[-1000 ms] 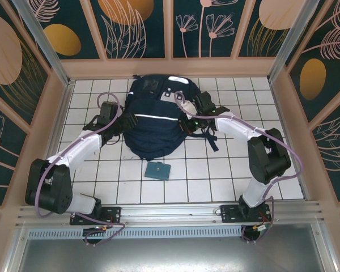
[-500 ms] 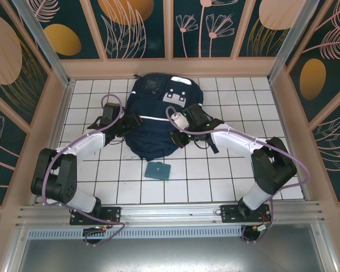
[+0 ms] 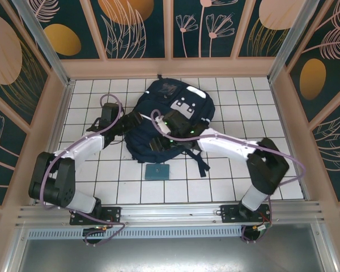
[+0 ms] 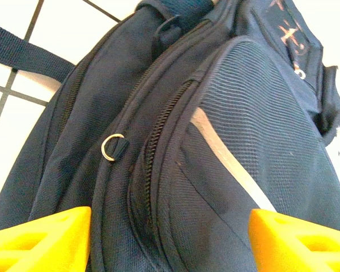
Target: Pack the student bag
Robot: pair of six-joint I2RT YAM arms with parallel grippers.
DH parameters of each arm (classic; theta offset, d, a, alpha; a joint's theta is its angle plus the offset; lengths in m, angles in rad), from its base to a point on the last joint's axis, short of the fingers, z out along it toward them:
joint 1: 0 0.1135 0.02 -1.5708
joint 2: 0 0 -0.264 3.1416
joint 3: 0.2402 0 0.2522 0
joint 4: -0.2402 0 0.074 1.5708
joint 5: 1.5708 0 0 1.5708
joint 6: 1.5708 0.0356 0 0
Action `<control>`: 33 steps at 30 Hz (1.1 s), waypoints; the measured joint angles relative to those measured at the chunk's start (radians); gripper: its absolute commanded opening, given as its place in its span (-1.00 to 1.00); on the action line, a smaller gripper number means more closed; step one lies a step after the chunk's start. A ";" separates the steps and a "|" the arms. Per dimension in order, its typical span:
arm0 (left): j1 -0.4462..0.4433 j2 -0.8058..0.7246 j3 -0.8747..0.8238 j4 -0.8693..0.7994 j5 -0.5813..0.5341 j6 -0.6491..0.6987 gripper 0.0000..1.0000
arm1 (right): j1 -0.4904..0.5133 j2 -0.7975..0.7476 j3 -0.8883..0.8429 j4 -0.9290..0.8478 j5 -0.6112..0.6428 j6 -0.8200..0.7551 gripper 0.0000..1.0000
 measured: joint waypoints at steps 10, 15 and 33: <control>-0.141 -0.156 0.007 -0.141 -0.113 0.076 0.31 | -0.204 -0.372 -0.188 0.063 0.093 0.491 0.21; -0.245 -0.175 0.007 -0.166 -0.146 0.127 0.11 | -0.270 -0.325 -0.268 0.089 0.035 0.690 0.13; -0.409 -0.059 0.096 -0.274 -0.185 0.487 -0.11 | -0.280 -0.138 -0.258 0.195 -0.130 0.829 -0.19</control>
